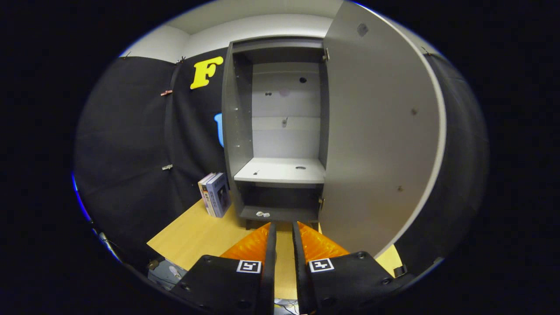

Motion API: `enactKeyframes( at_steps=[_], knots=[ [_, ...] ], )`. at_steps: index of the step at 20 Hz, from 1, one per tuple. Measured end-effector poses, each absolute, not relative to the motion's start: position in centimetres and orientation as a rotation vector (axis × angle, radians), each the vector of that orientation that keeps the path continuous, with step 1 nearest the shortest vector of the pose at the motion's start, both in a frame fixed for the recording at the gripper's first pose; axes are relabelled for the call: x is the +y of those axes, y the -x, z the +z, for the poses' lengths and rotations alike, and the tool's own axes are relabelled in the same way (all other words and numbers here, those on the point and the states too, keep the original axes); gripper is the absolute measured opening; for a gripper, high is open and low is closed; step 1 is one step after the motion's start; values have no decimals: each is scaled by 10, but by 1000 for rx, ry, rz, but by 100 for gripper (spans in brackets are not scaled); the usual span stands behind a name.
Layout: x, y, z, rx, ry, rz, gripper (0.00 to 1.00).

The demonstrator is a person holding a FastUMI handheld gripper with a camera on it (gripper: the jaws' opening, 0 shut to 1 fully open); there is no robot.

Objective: Open the shoe cabinet door, grab the shoes and put them into the shoe cabinet, then close the shoe cabinet door.

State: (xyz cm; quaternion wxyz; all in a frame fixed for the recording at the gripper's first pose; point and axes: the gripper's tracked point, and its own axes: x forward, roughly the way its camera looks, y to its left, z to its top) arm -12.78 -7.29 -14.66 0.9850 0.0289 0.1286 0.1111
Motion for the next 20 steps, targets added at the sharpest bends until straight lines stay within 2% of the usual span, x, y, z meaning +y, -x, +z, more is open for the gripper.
enactKeyframes(
  at_steps=[20],
  knots=[
    [45, 72, -428, 842, -56, 226, 25]
  ],
)
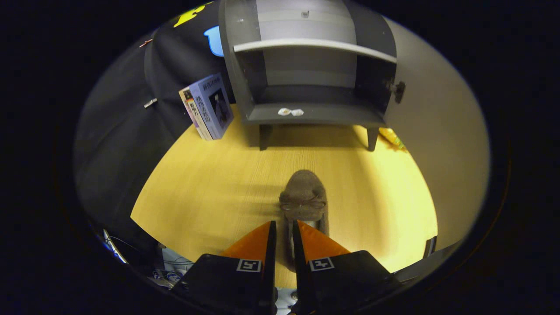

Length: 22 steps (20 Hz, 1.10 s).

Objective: Open the shoe cabinet door, grab the shoes and put them into the shoe cabinet, then close the shoe cabinet door.

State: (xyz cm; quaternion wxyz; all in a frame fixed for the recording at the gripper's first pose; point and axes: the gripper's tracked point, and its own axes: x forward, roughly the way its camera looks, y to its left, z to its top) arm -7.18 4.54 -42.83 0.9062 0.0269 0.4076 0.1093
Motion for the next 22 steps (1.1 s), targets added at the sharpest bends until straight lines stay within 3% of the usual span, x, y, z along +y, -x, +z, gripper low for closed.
enactKeyframes(
  at_steps=[10, 22],
  knots=[
    [52, 61, -500, 968, -33, 193, 25],
    [50, -1, -510, 717, 24, 150, 27]
  ],
)
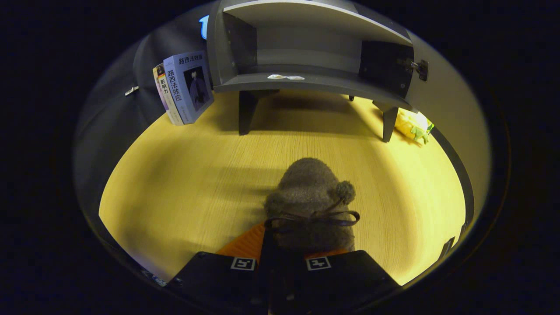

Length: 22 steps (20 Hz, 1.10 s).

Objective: Open the shoe cabinet door, grab the shoes and put them into the shoe cabinet, then close the shoe cabinet door.

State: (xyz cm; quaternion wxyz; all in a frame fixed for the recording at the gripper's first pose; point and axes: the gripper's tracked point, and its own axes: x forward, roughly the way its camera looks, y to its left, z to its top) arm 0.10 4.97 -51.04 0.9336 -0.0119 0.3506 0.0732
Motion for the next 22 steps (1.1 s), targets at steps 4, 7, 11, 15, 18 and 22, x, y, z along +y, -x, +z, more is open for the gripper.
enactKeyframes(
  at_steps=[4, 7, 11, 15, 18, 22],
  knots=[
    [52, -12, -512, 628, 50, 155, 27],
    [50, -10, -507, 609, 27, 163, 29],
    [52, -16, -508, 624, 36, 154, 5],
    [44, -17, -467, 585, -29, 133, 5],
    [36, -21, -422, 533, -21, 136, 5],
    [27, -23, -348, 458, -20, 129, 5]
  ],
)
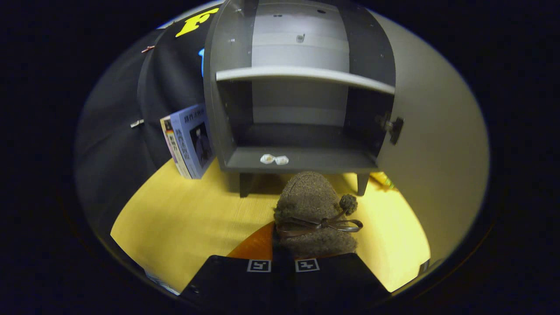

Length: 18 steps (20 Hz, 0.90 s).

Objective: Open the shoe cabinet door, grab the shoes and put them into the shoe cabinet, then close the shoe cabinet door.

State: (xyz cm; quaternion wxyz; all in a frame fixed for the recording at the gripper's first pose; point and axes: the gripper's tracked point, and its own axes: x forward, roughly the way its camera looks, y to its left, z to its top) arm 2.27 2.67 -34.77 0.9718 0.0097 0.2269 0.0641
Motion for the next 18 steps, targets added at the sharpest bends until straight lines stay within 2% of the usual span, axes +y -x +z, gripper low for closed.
enactKeyframes(
  at_steps=[11, 18],
  knots=[
    [30, -54, -195, 313, -26, 143, 5],
    [32, -115, -125, 268, -18, 147, 5]
  ],
)
